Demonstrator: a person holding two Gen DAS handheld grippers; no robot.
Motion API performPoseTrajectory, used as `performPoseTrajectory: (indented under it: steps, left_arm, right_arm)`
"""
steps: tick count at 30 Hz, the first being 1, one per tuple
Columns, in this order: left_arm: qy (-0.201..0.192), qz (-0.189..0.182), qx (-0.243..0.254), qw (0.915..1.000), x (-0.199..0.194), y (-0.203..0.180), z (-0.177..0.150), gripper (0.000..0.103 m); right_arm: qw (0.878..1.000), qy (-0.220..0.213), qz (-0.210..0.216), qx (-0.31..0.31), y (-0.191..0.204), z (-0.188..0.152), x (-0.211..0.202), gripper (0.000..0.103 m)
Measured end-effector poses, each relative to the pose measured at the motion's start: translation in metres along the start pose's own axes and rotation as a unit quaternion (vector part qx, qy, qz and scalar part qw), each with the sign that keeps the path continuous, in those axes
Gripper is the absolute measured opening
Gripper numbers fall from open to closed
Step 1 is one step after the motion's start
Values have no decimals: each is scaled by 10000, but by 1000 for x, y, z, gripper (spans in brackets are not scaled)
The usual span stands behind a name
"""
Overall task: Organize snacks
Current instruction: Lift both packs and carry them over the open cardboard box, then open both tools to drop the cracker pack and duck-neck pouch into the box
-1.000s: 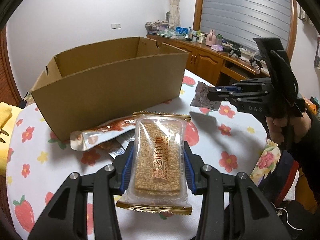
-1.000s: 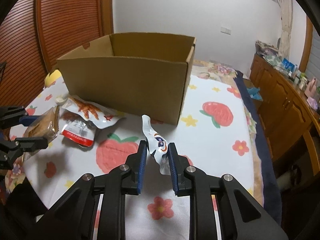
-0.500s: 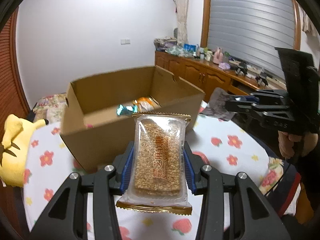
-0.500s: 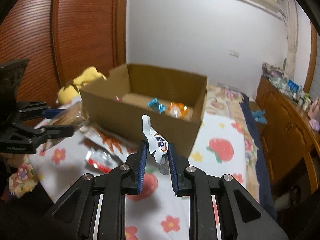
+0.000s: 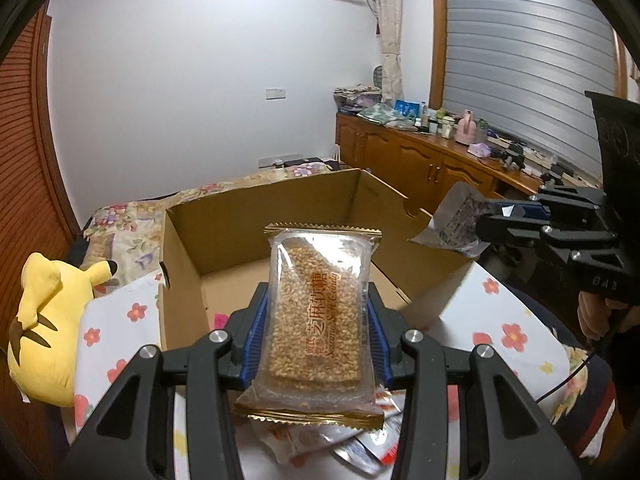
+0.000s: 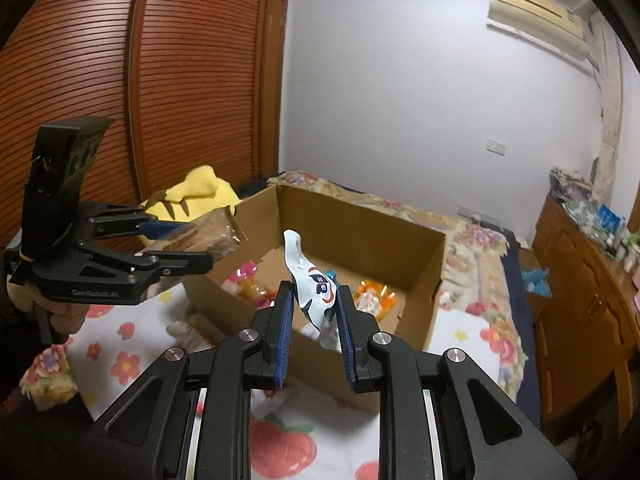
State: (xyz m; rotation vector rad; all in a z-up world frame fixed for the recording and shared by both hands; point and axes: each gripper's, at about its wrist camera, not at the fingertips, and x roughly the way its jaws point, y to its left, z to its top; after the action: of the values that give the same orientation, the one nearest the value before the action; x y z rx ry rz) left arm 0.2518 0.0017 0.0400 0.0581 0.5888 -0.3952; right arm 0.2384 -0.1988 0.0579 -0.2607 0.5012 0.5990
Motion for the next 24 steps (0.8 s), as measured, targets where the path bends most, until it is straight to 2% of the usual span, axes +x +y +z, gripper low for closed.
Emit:
performPoseTrajectory:
  steps: [12, 24]
  left_arm:
    - [340, 199, -212, 9990, 48, 18, 1, 43]
    - [421, 274, -204, 9985, 61, 19, 6, 44]
  right_arm:
    - [9986, 455, 199, 192, -27, -9, 62, 20]
    - [9961, 704, 345, 397, -35, -20, 83, 20]
